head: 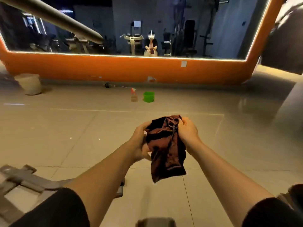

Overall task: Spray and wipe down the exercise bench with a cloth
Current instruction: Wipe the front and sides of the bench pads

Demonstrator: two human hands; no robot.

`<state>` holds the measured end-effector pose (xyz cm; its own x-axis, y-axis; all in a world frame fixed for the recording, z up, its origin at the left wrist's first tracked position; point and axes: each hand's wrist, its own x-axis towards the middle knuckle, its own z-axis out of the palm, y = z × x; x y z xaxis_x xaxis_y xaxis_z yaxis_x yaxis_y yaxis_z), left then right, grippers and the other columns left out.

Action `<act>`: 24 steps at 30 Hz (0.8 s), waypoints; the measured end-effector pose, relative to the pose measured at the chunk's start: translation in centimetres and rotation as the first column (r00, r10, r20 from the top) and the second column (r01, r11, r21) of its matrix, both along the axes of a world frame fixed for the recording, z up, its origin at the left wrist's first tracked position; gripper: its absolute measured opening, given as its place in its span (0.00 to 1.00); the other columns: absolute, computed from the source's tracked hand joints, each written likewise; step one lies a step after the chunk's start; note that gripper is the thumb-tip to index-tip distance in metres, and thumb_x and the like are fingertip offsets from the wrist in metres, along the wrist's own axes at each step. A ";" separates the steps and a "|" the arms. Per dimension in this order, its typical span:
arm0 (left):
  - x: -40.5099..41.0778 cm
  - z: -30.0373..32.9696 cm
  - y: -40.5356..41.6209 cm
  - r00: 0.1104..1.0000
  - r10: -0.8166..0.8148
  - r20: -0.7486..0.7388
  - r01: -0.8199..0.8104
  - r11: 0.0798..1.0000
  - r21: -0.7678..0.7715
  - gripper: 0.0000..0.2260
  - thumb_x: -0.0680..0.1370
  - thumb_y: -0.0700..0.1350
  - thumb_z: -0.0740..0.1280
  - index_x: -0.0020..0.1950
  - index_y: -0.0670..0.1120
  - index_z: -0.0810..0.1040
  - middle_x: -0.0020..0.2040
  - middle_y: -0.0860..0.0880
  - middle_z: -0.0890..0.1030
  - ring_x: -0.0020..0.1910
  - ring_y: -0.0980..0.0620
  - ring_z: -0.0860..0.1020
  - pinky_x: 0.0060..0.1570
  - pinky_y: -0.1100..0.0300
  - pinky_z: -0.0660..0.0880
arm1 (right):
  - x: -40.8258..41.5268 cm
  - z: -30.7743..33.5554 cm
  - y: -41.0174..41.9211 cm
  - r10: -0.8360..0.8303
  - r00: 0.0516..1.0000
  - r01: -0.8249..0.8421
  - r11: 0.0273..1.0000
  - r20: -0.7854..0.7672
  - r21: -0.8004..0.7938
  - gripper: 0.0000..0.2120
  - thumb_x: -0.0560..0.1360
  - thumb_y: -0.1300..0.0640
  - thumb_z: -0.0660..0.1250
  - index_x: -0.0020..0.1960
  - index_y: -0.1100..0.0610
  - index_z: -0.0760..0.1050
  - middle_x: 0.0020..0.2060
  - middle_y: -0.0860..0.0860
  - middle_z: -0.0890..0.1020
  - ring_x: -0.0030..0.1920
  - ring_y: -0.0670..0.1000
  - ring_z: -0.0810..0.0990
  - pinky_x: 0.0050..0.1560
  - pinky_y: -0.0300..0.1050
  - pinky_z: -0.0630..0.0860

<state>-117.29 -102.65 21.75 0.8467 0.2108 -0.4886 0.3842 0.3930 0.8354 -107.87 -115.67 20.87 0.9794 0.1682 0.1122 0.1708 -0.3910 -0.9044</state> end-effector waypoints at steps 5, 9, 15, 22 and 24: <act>7.8 -6.1 1.2 1.000 -0.003 -0.017 0.002 0.999 -0.037 0.14 0.75 0.32 0.66 0.61 0.36 0.75 0.46 0.40 0.79 0.40 0.46 0.81 0.35 0.57 0.80 | 8.0 -8.4 -0.6 -0.064 0.897 0.121 0.987 -0.437 0.105 0.33 0.68 0.36 0.66 0.63 0.58 0.69 0.55 0.58 0.78 0.52 0.59 0.79 0.51 0.53 0.78; 14.2 -9.6 2.4 0.999 -0.011 -0.043 0.019 0.982 0.187 0.32 0.73 0.25 0.65 0.71 0.50 0.67 0.57 0.37 0.74 0.50 0.40 0.80 0.44 0.50 0.81 | 11.9 -11.5 -1.2 0.044 0.880 -0.026 0.999 -0.472 0.045 0.47 0.58 0.55 0.81 0.69 0.43 0.59 0.61 0.58 0.72 0.54 0.60 0.78 0.53 0.52 0.79; 20.0 -4.4 1.3 0.980 -0.185 -0.075 0.196 0.826 0.528 0.23 0.68 0.24 0.69 0.59 0.41 0.78 0.58 0.42 0.77 0.57 0.44 0.76 0.51 0.56 0.78 | 15.4 -5.1 -2.1 0.092 0.953 -0.175 0.944 -0.289 -0.279 0.27 0.62 0.72 0.76 0.56 0.51 0.80 0.61 0.52 0.69 0.56 0.52 0.72 0.57 0.42 0.75; 26.2 10.5 -0.4 0.992 -0.124 -0.032 0.082 0.422 0.903 0.07 0.71 0.32 0.70 0.42 0.43 0.83 0.56 0.49 0.76 0.53 0.48 0.76 0.50 0.50 0.79 | 20.9 12.4 -5.6 0.036 0.991 -0.113 0.734 -0.128 -0.670 0.05 0.76 0.53 0.69 0.41 0.51 0.79 0.44 0.51 0.79 0.48 0.54 0.76 0.42 0.44 0.69; 27.6 16.5 -1.1 0.988 -0.152 -0.039 0.085 0.315 0.945 0.03 0.72 0.40 0.72 0.40 0.45 0.79 0.56 0.50 0.76 0.56 0.48 0.74 0.58 0.50 0.74 | 22.7 18.1 -7.0 0.006 0.989 -0.100 0.775 -0.151 -0.624 0.14 0.76 0.52 0.67 0.34 0.53 0.70 0.34 0.51 0.76 0.40 0.55 0.75 0.37 0.45 0.68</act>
